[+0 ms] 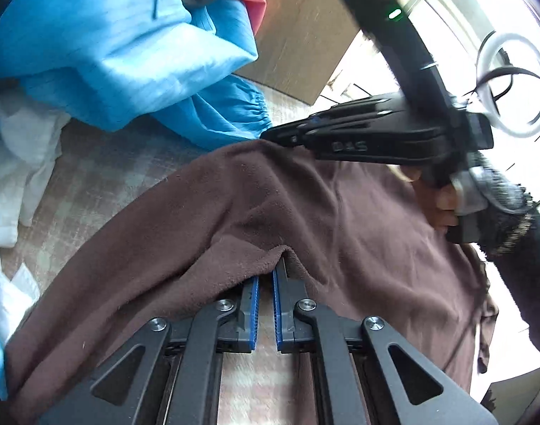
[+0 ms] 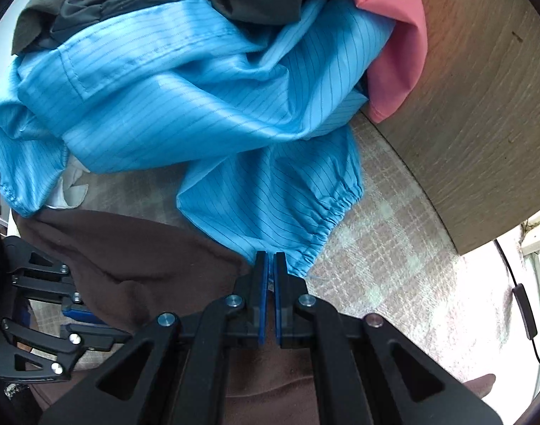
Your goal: Fold clothes
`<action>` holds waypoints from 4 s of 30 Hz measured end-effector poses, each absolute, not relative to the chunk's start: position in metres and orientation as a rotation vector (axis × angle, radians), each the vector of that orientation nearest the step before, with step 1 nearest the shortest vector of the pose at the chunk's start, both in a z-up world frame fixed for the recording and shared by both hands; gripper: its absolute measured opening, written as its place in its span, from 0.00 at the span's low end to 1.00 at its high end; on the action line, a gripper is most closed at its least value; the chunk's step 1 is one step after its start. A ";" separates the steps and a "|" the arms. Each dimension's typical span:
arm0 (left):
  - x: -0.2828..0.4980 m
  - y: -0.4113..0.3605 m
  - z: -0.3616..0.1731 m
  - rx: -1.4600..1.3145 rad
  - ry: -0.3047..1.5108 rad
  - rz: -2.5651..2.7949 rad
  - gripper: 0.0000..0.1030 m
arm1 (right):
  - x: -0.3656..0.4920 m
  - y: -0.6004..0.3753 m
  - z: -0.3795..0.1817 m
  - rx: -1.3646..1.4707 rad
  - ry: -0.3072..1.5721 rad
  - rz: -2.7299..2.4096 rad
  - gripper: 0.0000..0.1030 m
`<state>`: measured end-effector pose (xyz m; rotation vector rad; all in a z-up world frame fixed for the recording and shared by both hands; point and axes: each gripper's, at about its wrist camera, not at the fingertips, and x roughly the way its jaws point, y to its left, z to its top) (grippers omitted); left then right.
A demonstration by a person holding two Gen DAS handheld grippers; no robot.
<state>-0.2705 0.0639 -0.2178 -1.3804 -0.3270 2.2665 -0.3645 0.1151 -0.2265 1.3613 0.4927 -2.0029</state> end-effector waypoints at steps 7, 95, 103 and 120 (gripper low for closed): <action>-0.206 0.057 -0.201 -1.395 -0.196 2.185 0.06 | -0.367 0.109 -0.232 1.356 0.539 -2.052 0.00; -0.125 -0.222 -0.113 -1.444 -0.255 2.706 0.03 | -0.282 0.111 -0.188 1.158 1.003 -1.696 0.04; -0.156 -0.200 -0.073 -1.291 -0.082 2.745 0.03 | -0.321 0.129 -0.189 1.107 0.890 -2.057 0.03; -0.033 -0.112 -0.042 -1.195 -0.063 2.567 0.03 | -0.289 0.163 -0.162 1.100 0.821 -2.157 0.03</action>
